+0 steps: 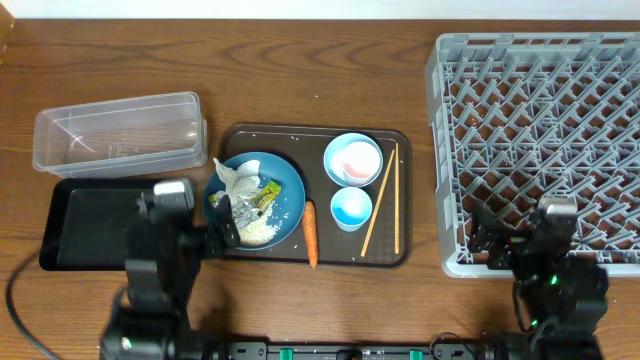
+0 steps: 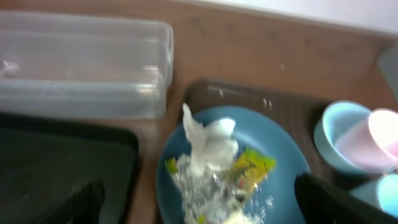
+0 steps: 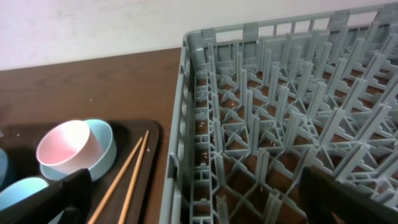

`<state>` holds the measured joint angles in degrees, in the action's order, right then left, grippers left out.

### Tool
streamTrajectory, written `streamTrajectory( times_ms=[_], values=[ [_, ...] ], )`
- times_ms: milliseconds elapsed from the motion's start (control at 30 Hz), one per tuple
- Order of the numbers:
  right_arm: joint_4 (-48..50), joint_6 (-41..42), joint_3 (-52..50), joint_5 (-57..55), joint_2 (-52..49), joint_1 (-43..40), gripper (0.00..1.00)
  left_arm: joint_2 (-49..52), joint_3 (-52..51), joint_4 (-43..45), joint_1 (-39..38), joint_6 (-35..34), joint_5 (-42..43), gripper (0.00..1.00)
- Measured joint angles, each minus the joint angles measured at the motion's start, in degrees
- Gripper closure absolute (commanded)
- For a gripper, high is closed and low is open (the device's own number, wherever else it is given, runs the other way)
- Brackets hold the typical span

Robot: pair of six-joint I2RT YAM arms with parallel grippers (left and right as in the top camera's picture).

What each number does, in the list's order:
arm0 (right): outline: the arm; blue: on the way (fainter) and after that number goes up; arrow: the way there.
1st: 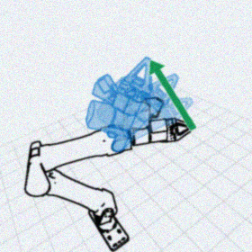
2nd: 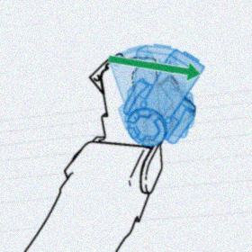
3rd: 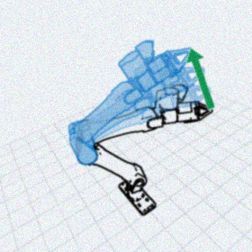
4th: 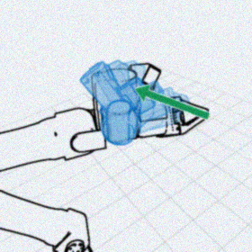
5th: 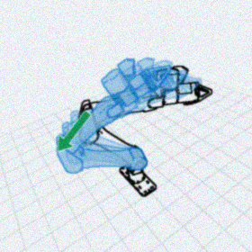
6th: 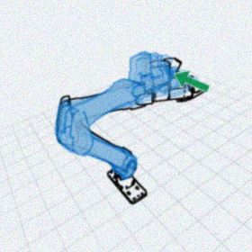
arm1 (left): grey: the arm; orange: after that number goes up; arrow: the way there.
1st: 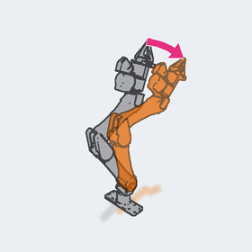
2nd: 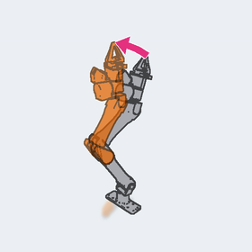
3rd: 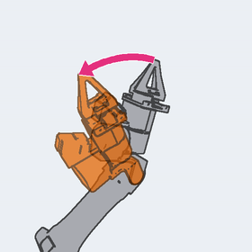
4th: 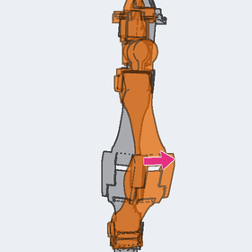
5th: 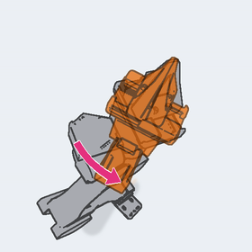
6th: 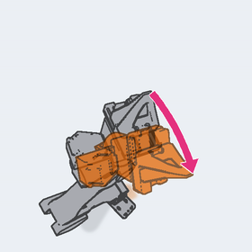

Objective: Sort waste into correct bins and load items into the dishwasher rack
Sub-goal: 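Reach left gripper to the plate and grasp the white tissue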

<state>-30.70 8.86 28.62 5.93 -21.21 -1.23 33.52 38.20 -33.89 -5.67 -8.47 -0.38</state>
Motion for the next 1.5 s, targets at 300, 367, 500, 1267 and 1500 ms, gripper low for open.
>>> streamTrajectory(
  times_ms=[300, 367, 500, 1267, 1500],
  values=[
    [-14.21, 0.07, 17.18, 0.07, -19.89, 0.0, 0.01, 21.9, 21.57, -20.13, 0.0, -0.02, 2.64, 0.02],
    [-14.34, 0.07, 17.73, 0.07, -22.12, 0.0, 0.01, 24.26, 22.38, -20.22, 0.0, -0.02, 2.97, 0.02],
    [-14.8, 0.07, 17.73, 0.04, -24.22, 0.0, 0.01, 28.5, 22.4, -19.39, 0.0, -0.04, 3.72, 0.02],
    [-16.63, 0.02, 17.73, 0.02, -24.9, 0.0, 0.01, 57.35, 22.43, -5.53, 0.0, -1.81, 7.85, 0.16],
    [-16.63, 0.02, 17.73, 0.02, -24.9, 0.0, 0.01, 62.05, 22.43, -3.21, 0.0, -1.84, 8.17, 0.2]
  ],
)
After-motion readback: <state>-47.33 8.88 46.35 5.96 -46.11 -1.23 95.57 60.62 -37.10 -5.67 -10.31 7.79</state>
